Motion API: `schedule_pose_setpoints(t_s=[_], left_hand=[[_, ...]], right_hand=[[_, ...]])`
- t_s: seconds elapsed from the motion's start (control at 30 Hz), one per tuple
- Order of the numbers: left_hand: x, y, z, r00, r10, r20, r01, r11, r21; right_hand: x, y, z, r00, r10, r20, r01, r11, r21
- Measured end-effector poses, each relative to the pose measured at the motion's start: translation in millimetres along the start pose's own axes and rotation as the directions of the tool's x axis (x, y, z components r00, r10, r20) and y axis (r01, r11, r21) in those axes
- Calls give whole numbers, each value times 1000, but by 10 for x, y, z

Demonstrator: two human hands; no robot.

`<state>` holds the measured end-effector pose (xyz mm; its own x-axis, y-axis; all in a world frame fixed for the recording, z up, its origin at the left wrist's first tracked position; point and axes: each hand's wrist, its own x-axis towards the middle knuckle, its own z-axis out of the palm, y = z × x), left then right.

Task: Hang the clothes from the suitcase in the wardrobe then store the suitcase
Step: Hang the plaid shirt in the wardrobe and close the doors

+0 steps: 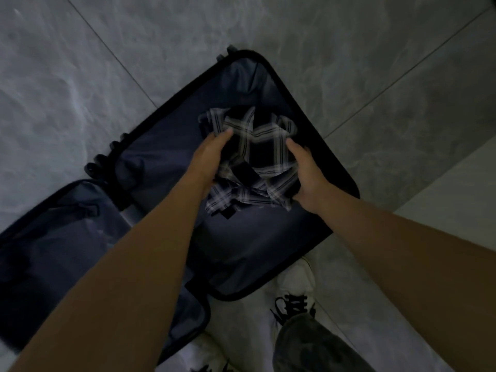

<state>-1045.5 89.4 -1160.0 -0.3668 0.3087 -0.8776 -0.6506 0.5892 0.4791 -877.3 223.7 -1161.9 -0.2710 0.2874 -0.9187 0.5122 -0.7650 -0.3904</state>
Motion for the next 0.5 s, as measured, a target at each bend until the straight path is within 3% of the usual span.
schedule_pose_setpoints(t_s=[0.23, 0.5], left_hand=[[-26, -445, 250, 995, -30, 93, 38, 996, -84], [-736, -687, 268, 994, 40, 103, -17, 977, -215]], right_hand=[[112, 190, 179, 987, -43, 154, 23, 991, 128], [-468, 399, 273, 986, -20, 164, -4, 990, 141]])
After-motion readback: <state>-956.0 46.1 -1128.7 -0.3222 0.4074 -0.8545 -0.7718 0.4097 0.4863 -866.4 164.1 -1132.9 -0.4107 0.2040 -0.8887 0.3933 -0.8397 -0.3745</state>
